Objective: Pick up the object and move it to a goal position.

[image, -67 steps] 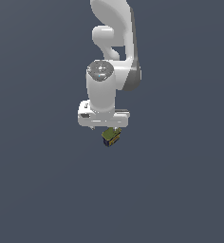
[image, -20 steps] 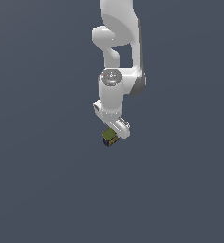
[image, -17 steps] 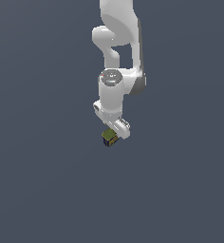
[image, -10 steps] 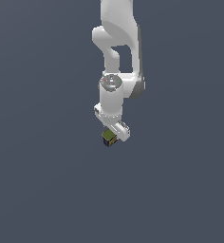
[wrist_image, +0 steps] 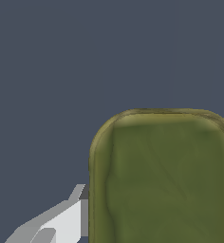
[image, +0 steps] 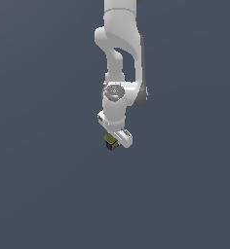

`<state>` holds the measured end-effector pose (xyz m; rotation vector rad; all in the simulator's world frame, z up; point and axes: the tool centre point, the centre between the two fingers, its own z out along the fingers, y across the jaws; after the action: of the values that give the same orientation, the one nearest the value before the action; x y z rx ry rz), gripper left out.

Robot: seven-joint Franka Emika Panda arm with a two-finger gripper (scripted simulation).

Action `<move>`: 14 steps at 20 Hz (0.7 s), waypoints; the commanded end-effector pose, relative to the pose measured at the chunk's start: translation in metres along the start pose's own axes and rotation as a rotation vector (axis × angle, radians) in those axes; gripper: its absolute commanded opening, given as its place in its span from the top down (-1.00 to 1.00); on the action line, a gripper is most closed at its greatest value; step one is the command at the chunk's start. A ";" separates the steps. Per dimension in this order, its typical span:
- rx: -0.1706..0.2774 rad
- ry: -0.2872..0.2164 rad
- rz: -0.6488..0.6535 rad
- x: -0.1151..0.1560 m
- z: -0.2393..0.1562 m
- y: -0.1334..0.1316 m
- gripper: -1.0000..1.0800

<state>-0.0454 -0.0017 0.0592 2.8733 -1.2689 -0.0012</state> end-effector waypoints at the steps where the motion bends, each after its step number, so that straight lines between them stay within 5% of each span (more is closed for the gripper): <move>1: 0.001 0.001 0.000 0.000 0.001 0.000 1.00; 14: 0.002 0.000 0.000 -0.001 -0.004 -0.001 1.00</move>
<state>-0.0464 -0.0008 0.0599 2.8727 -1.2694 -0.0042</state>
